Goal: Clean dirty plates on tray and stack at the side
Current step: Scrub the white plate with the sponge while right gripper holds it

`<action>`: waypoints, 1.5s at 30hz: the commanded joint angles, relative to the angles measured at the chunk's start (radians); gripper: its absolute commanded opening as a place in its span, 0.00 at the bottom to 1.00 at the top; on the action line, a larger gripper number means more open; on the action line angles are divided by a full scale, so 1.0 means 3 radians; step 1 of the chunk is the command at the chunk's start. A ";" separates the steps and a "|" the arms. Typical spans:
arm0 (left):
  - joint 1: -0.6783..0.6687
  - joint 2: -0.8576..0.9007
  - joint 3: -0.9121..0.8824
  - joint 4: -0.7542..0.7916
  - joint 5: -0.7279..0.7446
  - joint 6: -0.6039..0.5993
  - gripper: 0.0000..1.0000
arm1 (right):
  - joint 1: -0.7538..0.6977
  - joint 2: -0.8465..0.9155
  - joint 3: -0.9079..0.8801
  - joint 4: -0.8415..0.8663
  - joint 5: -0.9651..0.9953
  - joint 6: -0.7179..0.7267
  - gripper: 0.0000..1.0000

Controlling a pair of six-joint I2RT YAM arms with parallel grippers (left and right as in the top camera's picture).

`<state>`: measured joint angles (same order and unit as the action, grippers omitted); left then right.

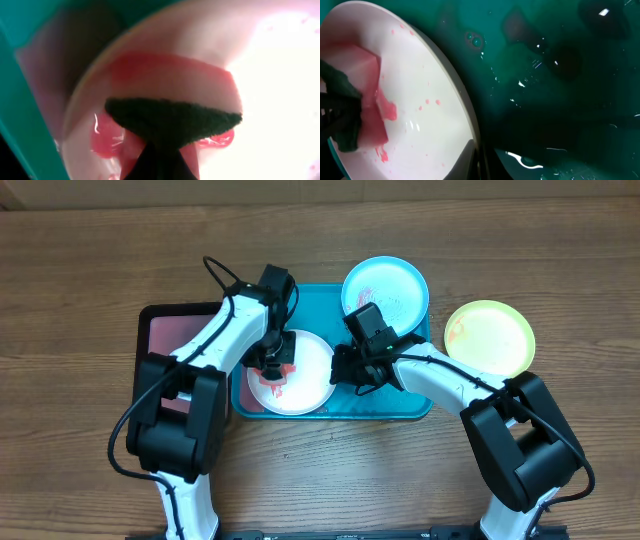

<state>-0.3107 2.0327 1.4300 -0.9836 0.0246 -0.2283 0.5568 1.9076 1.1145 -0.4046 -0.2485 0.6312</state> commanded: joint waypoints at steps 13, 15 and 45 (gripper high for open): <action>-0.0008 -0.0005 -0.0058 0.0253 -0.1141 -0.1148 0.04 | 0.0006 0.0078 0.0048 -0.0005 0.0000 -0.0001 0.04; -0.0008 -0.0005 -0.0034 0.0249 -0.1470 -0.1514 0.04 | 0.0006 0.0078 0.0048 -0.0014 0.0001 -0.0001 0.04; -0.0017 -0.0005 -0.0023 -0.0440 -0.1003 -0.1756 0.04 | -0.0015 0.0078 0.0048 -0.0074 0.0000 0.0000 0.04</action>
<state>-0.3210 2.0251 1.4269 -1.0595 -0.0883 -0.4957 0.5560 1.9110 1.1202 -0.4191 -0.2584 0.6315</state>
